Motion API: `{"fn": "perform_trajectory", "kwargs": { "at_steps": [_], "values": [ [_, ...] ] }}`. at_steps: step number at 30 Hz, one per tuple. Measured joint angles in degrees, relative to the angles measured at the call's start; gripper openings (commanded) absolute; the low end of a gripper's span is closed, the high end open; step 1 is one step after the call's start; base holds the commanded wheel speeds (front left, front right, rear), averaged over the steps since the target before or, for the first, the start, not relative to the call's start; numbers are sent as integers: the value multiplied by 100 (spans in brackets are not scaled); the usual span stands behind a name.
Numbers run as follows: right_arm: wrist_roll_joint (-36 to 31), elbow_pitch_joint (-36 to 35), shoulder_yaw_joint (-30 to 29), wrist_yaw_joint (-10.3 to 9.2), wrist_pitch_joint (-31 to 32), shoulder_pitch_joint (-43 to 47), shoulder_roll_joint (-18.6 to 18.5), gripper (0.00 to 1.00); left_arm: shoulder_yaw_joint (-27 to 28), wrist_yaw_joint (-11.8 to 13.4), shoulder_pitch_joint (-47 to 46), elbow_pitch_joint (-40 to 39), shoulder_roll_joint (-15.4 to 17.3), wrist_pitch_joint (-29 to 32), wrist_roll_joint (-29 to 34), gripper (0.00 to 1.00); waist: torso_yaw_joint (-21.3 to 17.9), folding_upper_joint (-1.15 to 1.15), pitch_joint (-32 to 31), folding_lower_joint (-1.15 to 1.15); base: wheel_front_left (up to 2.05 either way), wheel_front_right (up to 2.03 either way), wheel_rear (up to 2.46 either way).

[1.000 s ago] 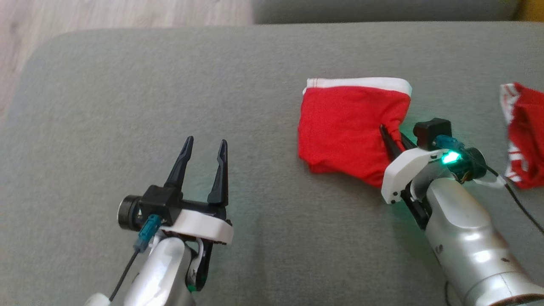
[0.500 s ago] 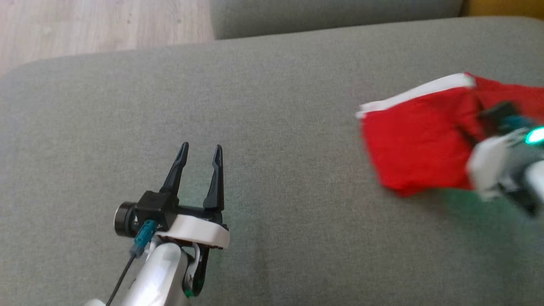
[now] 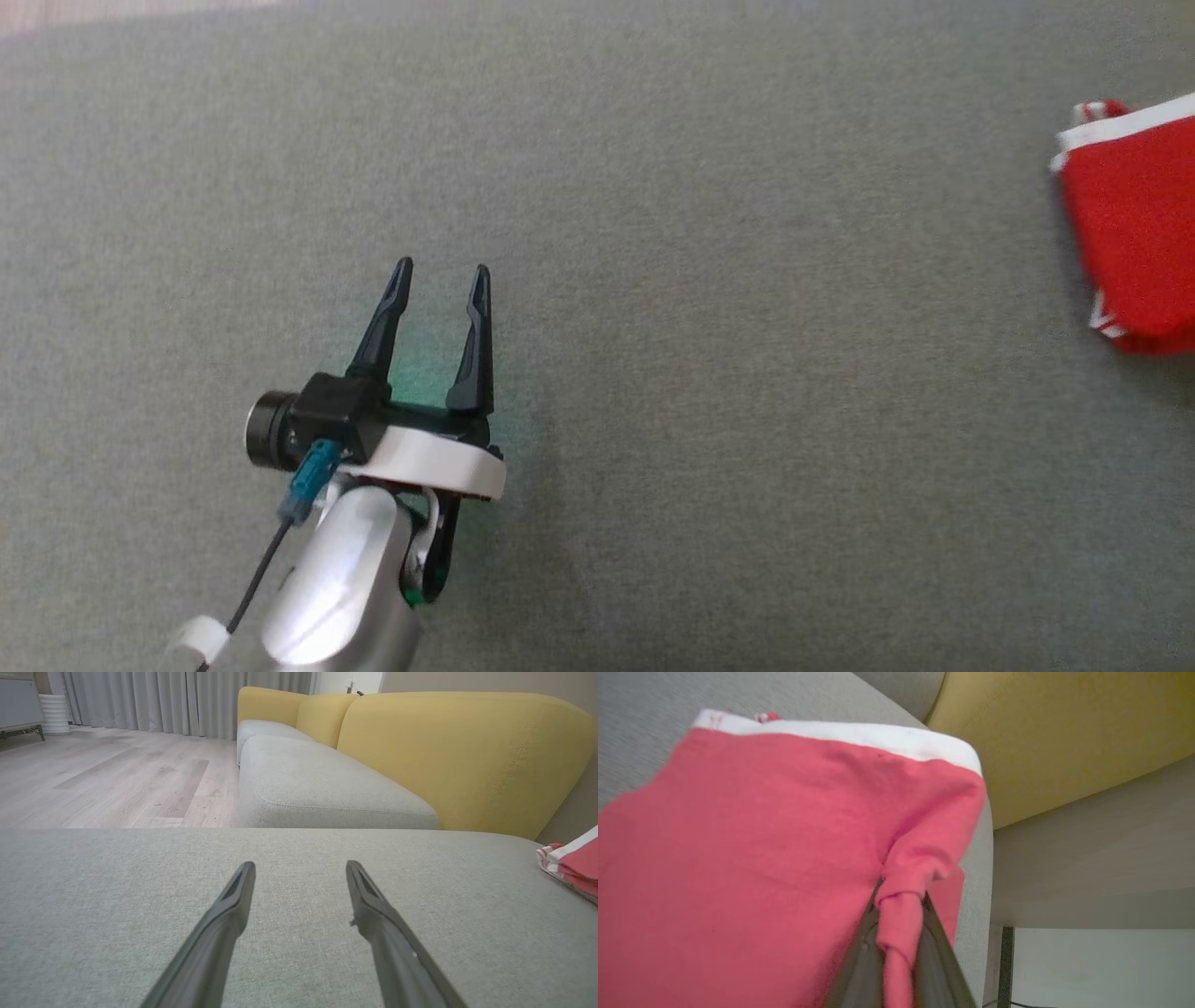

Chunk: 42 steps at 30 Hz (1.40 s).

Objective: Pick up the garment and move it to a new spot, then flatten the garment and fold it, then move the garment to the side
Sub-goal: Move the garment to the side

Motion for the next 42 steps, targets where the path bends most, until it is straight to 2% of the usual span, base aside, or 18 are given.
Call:
{"fn": "perform_trajectory", "kwargs": {
  "at_steps": [11,18,19,20,21,27,33,36,42],
  "values": [
    [-994,1102,-758,0,-213,-62,82,0,7,-44,-198,-21,-2,0,0,100,223,0,451,0,0,0,0],
    [-1535,1380,-1273,0,-252,-66,478,0,25,-48,-199,-19,-2,0,59,100,204,0,501,0,0,0,0],
    [-1593,1386,-1357,0,-253,-66,528,18,30,-49,-199,-15,-2,0,59,100,196,0,495,0,0,0,0],
    [-1667,1393,-1434,0,-260,-66,577,84,33,-49,-199,-12,-2,0,59,100,187,0,485,-1,0,0,0],
    [-1735,1402,-1529,1,-294,-64,621,100,35,-51,-200,-7,-2,0,62,100,178,0,473,-1,0,0,0],
    [-2100,1372,-2163,0,-353,-48,929,100,96,-76,-198,59,-3,0,101,100,123,0,270,-1,0,0,0],
    [-2362,896,-2893,0,-716,-38,1370,100,179,-77,-154,70,-3,0,101,100,57,0,-106,-1,0,0,0],
    [-2406,467,-3239,0,-1009,41,1824,100,179,-77,-55,67,-3,0,101,100,30,0,-358,-1,0,0,0],
    [-2305,-693,-3665,1,-1473,597,3073,100,229,-71,345,60,-2,0,101,100,-8,0,-917,-2,0,0,0]
  ]
}}
